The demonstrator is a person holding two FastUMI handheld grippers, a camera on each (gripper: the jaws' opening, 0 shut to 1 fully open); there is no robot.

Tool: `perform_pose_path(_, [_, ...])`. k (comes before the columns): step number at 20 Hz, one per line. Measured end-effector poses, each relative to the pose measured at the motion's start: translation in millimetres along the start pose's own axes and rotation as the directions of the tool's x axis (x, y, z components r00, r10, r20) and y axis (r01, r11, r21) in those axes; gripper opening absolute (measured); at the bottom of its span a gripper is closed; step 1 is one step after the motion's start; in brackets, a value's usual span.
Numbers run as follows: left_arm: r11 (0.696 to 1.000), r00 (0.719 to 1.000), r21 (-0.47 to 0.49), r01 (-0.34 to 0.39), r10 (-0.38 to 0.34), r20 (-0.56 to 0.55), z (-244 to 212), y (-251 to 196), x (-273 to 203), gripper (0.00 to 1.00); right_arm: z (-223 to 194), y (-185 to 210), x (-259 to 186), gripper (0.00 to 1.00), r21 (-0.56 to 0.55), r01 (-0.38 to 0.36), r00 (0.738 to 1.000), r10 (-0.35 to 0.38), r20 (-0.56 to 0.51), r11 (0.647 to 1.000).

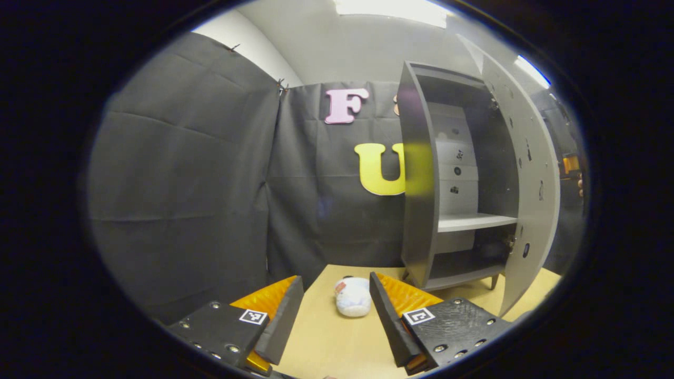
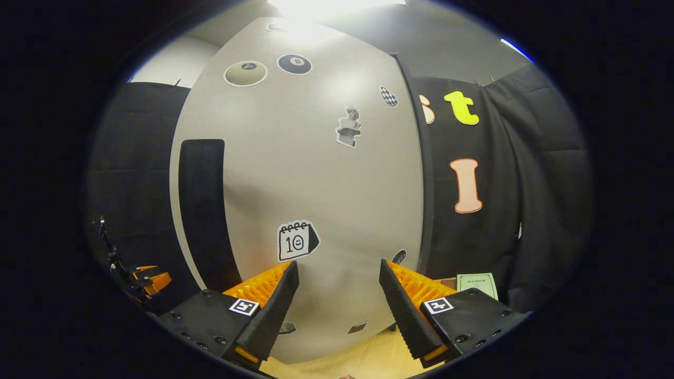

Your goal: Open the cabinet door with the right hand, grasp the bottle in the cabinet with the left hand and place it on the coaster, then close the cabinet door with the right hand.

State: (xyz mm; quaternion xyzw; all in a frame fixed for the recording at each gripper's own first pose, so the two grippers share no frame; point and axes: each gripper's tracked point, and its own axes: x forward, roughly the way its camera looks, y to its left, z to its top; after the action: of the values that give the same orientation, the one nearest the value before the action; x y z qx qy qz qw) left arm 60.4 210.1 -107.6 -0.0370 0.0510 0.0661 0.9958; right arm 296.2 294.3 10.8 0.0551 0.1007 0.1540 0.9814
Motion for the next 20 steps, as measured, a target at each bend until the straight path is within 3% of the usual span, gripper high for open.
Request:
perform_pose_path(9, [0.997,0.997,-0.006,-0.072,0.072,-0.028,-11.4,66.1,-4.5,0.78,-11.3,26.7,56.2,0.97,0.017,0.051,0.999,-0.050,-0.019,0.999])
perform_pose_path(20, [0.994,0.994,-0.013,-0.106,0.105,-0.042,-25.0,93.6,-4.0,0.76,-17.1,31.0,91.5,0.98,0.031,0.105,0.994,-0.105,0.005,0.994])
